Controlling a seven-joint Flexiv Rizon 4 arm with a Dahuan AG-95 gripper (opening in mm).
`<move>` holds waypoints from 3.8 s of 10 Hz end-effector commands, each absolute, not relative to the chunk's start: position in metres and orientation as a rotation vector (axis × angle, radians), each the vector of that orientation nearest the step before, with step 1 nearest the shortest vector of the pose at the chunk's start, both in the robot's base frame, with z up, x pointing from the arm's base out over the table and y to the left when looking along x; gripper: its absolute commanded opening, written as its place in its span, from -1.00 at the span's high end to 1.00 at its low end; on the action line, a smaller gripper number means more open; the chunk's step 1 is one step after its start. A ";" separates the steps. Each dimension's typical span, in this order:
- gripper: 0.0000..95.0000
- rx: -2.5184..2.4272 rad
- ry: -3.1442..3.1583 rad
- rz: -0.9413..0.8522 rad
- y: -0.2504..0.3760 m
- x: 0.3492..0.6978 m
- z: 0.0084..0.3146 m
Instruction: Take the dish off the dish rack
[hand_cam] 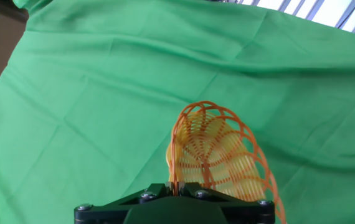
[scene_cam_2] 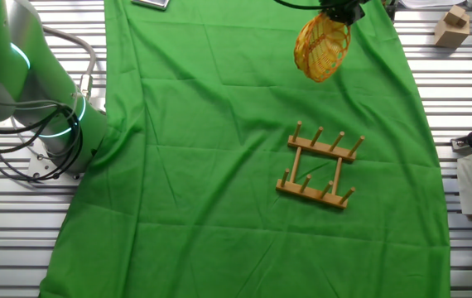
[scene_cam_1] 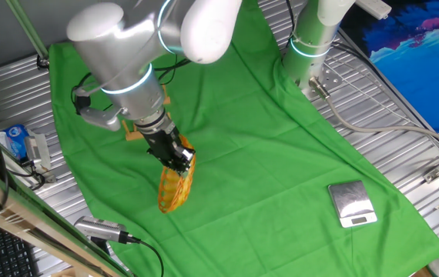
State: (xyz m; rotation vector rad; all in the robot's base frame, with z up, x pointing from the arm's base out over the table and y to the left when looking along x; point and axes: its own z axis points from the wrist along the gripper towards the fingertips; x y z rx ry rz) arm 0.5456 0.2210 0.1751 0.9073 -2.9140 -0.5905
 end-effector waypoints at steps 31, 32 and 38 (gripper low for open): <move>1.00 1.054 -2.912 -0.537 0.272 0.548 0.135; 1.00 1.055 -2.913 -0.532 0.272 0.548 0.135; 0.60 1.072 -2.917 -0.511 0.272 0.548 0.130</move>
